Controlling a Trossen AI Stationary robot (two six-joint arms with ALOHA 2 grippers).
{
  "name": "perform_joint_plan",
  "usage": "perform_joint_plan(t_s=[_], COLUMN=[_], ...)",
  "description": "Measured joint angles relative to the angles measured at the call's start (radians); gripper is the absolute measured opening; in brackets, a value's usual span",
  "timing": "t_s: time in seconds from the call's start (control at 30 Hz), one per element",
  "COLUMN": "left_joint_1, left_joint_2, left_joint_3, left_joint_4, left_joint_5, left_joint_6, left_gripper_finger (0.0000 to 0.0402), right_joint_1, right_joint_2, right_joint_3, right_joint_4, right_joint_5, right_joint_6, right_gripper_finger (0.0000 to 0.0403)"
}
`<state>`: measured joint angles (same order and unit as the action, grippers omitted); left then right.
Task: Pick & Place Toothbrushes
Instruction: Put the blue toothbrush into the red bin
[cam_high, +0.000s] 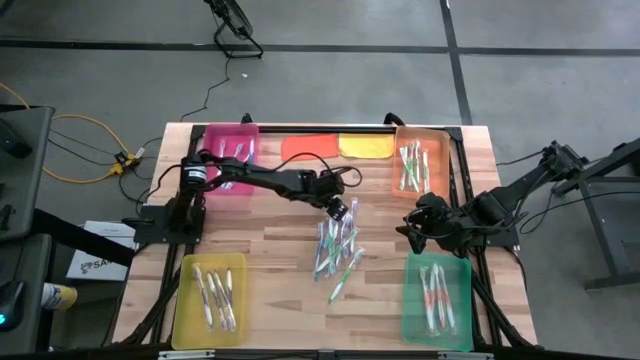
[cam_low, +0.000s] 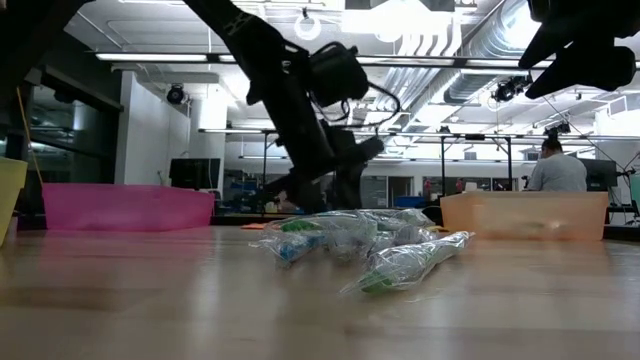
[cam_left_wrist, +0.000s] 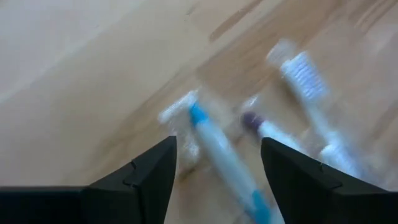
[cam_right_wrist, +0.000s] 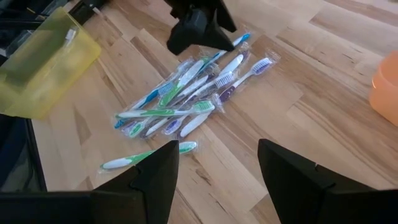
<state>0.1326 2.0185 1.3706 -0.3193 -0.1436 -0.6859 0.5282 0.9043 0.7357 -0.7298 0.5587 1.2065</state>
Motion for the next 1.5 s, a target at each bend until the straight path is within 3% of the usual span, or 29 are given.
perform_joint_plan(t_s=[0.1,0.37,0.67,0.83,1.1,1.27,1.5], left_joint_1=[-0.002,0.000,0.013,0.033,0.094,0.139,0.223], left_joint_2=[0.029,0.026,0.025,0.024,-0.034,-0.146,-0.309], left_joint_3=[0.005,0.004,0.004,0.004,-0.004,0.000,-0.001], left_joint_4=[0.034,-0.069,-0.145,-0.143,-0.161,-0.184,-0.394], left_joint_5=[-0.014,-0.090,-0.089,-0.026,0.073,0.103,-0.020], left_joint_6=[0.001,0.009,0.096,0.192,0.314,0.426,0.477], left_gripper_finger=[0.0230,0.0214,0.0089,0.0015,0.0011,0.0011,0.0010], right_joint_1=[0.000,0.000,0.000,0.000,0.000,0.000,-0.002], right_joint_2=[0.000,0.000,0.000,0.000,0.000,0.000,0.000], right_joint_3=[0.000,0.000,0.000,0.000,0.000,0.000,0.000], right_joint_4=[-0.002,-0.005,-0.018,-0.024,-0.024,-0.024,-0.024], right_joint_5=[0.000,-0.008,-0.008,-0.008,-0.001,0.037,0.064], right_joint_6=[-0.002,0.001,0.001,-0.004,-0.006,-0.017,-0.022], right_gripper_finger=[0.0213,0.0213,0.0213,0.0213,0.0213,0.0213,0.0213])
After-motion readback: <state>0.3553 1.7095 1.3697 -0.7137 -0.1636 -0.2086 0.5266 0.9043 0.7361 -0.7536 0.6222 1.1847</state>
